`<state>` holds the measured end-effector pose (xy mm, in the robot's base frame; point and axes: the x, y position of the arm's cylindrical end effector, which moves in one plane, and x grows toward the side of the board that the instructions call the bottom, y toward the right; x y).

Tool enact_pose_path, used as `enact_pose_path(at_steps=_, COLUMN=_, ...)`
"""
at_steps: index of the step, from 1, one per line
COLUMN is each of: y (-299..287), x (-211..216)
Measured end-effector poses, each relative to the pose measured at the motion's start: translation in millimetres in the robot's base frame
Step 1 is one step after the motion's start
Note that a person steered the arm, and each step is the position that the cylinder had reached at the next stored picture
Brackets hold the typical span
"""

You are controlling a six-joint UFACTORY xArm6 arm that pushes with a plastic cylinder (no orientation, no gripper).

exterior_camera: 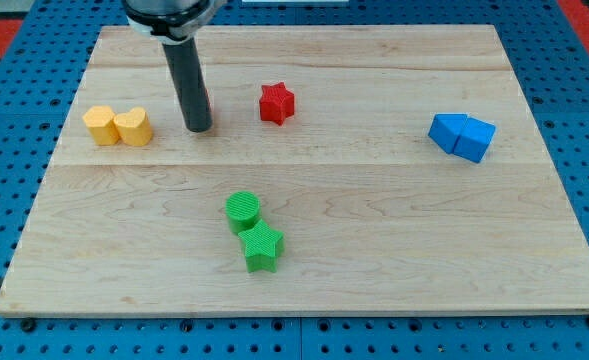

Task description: Separate the blue triangle from the blue cube

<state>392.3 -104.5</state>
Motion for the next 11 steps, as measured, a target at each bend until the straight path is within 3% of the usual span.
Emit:
enact_pose_path(at_steps=1, y=74, x=7)
enact_pose_path(at_steps=2, y=167, x=62)
enact_pose_path(at_steps=3, y=282, x=77)
enact_pose_path(at_steps=4, y=312, x=61)
enact_pose_path(at_steps=7, y=303, x=41)
enact_pose_path(at_steps=9, y=302, x=-8)
enact_pose_path(at_steps=10, y=269, x=-30)
enact_pose_path(at_steps=11, y=267, x=-33)
